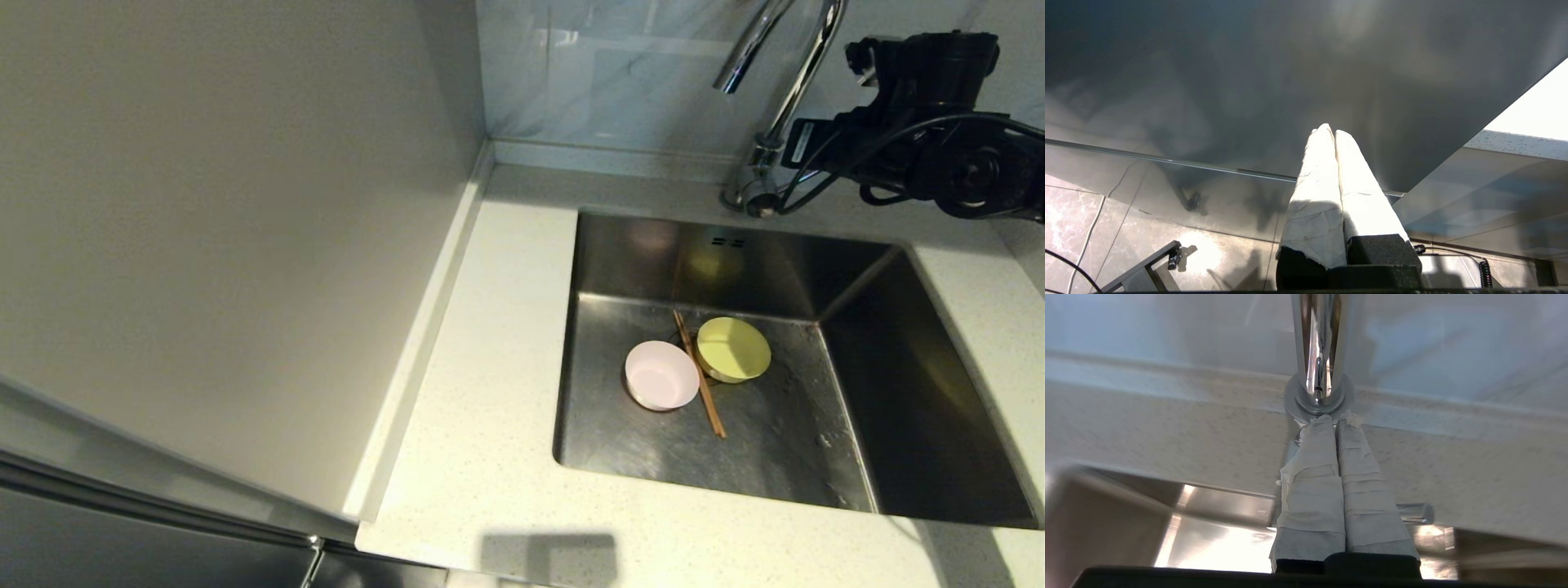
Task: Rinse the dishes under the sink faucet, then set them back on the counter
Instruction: Turn on the faucet
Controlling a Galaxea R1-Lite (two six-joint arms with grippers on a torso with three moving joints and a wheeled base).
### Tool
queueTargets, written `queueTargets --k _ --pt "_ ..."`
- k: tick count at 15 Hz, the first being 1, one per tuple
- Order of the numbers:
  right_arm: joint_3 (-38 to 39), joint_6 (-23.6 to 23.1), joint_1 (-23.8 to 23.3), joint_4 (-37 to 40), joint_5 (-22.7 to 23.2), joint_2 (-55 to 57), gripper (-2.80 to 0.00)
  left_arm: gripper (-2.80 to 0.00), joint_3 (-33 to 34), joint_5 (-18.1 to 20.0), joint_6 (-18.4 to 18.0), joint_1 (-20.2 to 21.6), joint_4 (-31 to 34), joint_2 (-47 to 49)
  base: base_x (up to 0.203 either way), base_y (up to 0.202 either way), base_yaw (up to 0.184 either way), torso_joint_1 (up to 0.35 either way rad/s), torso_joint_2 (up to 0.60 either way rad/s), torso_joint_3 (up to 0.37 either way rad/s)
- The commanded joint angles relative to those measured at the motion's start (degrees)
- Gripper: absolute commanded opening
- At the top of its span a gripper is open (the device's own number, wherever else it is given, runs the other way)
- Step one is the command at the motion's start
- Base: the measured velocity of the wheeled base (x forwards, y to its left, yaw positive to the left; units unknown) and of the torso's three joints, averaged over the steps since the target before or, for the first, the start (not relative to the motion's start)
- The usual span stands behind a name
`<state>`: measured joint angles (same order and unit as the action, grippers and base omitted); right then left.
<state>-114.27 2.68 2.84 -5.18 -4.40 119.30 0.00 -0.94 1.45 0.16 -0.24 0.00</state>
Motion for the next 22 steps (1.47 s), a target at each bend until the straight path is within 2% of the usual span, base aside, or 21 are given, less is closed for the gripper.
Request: queueTargets --k 1,6,11,13,19,22 --pt "0.02 -2.20 -0.01 -0.09 -0.08 0.31 -2.80 -2.80 0.00 -0.03 0.04 0.02 -0.02 -0.18 0.000 0.000 0.000 0.000 0.00 0.000" --pt "0.10 -7.64 -0.29 0.40 -1.97 -0.38 -2.80 -2.80 0.00 -0.03 0.04 0.02 -0.02 -0.18 0.000 0.000 0.000 0.000 0.00 0.000" --pt "0.10 -9.37 -0.29 4.33 -4.73 -0.89 -2.80 -2.80 0.00 -0.03 0.04 0.02 -0.02 -0.18 0.000 0.000 0.000 0.000 0.00 0.000" --pt "0.10 -11.67 -0.21 5.96 -6.08 -0.60 -2.80 -2.80 0.00 -0.03 0.04 0.02 -0.02 -0.18 0.000 0.000 0.000 0.000 0.00 0.000" --pt "-0.33 -12.02 0.07 6.46 -6.94 0.32 -2.80 -2.80 0.00 -0.03 0.04 0.02 -0.02 -0.18 0.000 0.000 0.000 0.000 0.00 0.000" --pt "-0.33 -14.10 0.06 8.89 -6.92 -0.03 -2.80 -2.80 0.00 -0.03 0.04 0.02 -0.02 -0.18 0.000 0.000 0.000 0.000 0.00 0.000"
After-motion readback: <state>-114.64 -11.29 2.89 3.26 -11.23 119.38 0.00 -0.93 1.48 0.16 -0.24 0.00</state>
